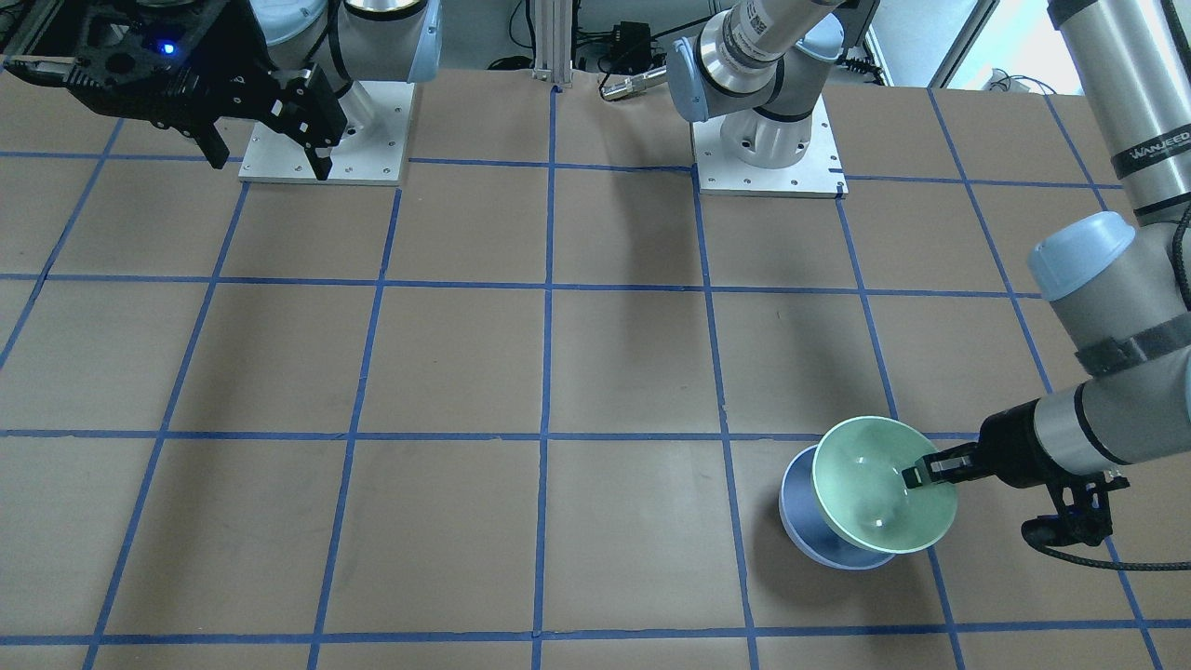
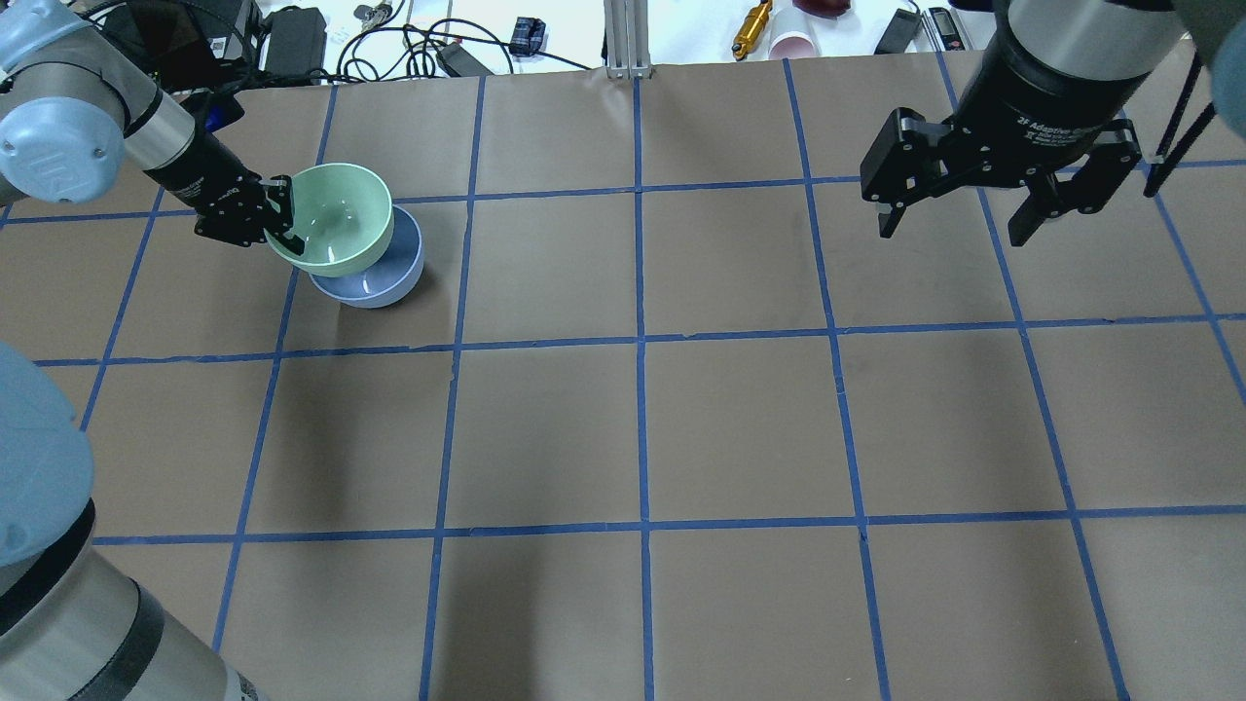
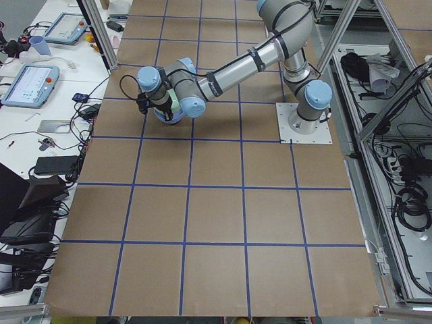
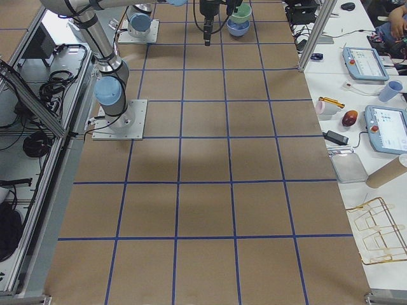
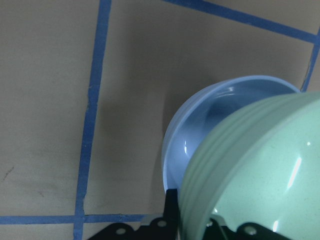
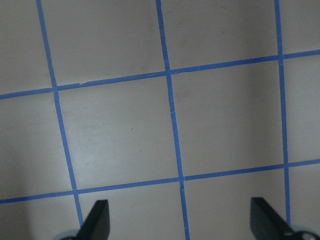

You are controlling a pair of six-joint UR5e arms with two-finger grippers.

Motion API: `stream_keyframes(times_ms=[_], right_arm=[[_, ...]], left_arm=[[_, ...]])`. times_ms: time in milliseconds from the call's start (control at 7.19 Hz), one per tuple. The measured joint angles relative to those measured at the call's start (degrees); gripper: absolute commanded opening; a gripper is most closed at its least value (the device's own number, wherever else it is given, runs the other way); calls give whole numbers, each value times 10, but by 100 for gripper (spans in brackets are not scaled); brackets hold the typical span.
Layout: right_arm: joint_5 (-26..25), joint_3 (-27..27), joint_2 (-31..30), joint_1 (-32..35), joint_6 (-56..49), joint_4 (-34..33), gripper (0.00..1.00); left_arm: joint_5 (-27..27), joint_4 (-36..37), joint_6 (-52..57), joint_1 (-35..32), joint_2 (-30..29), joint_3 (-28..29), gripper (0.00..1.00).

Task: Stack green bowl on blue bowl
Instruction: 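Lower the green bowl into the blue bowl with the left gripper, then open the left gripper and raise it off the green bowl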

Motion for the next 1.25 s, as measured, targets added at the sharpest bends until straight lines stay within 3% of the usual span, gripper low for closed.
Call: stream_keyframes(times_ms=[278, 417, 557, 1252], right_arm=[[0, 0, 0, 0, 0, 0, 100], [0, 0, 0, 0, 0, 0, 100], [0, 0, 0, 0, 0, 0, 100], [0, 0, 0, 0, 0, 0, 100]], left_arm=[[-9, 1, -5, -1, 0, 0, 0], [-10, 1, -6, -1, 1, 0, 29], [-10, 1, -7, -1, 1, -1, 99], [-7, 1, -21, -7, 14, -11, 100]])
